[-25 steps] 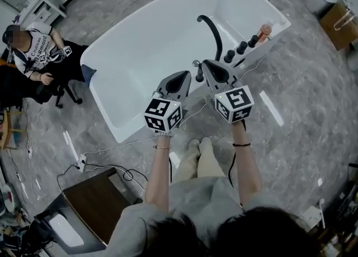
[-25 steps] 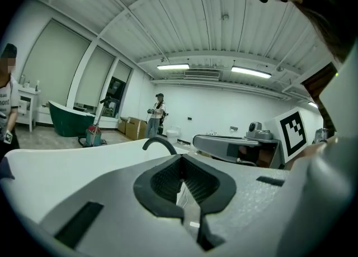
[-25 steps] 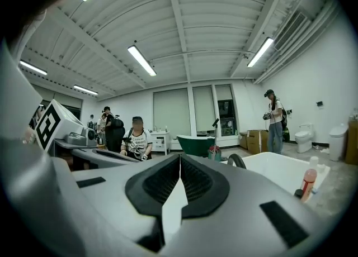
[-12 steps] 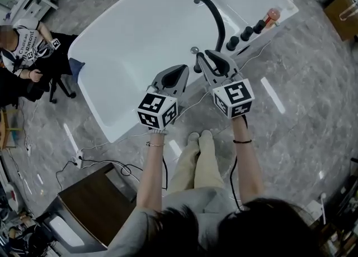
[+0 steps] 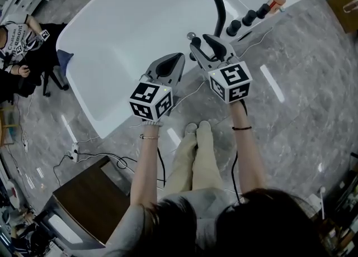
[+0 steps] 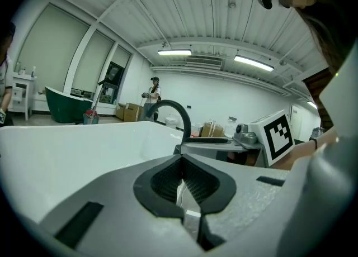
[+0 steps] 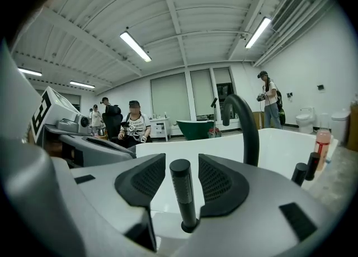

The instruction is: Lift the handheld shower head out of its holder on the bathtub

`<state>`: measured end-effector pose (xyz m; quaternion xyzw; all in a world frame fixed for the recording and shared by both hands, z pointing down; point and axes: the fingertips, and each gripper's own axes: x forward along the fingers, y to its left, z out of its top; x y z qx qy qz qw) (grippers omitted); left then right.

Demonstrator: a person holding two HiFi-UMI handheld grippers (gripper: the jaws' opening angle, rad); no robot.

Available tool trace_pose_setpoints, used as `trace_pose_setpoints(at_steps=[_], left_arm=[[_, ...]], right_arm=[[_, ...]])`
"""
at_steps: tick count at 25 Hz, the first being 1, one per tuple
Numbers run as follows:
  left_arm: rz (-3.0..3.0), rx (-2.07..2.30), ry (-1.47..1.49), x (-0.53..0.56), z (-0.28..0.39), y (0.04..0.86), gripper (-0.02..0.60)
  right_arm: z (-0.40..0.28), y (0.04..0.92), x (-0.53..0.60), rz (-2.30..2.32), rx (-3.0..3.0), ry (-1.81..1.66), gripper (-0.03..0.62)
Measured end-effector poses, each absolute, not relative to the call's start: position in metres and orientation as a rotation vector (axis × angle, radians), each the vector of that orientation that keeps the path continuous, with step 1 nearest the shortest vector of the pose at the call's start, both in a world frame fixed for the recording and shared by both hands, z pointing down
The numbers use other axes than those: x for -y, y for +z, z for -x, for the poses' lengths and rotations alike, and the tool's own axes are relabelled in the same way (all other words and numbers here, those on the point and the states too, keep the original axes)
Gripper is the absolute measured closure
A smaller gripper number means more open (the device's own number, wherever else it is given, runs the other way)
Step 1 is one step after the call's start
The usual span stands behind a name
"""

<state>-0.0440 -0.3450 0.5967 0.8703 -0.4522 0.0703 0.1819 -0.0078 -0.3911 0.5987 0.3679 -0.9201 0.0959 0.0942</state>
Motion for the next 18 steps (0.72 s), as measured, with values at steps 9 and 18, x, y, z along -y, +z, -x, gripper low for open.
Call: trace_pose_setpoints(at_steps=[9, 18], left_arm=[[-2.437, 1.285, 0.237, 0.344, 0.049, 0.627, 0.577], [-2.415, 1.289, 0.254, 0.345, 0.051, 0.646, 0.577]], right_arm=[[0.018, 0.640, 0.398, -1.035, 2.727, 0.350, 0.422], [0.022, 0.664, 0.405, -1.040, 2.710, 0.405, 0.422]])
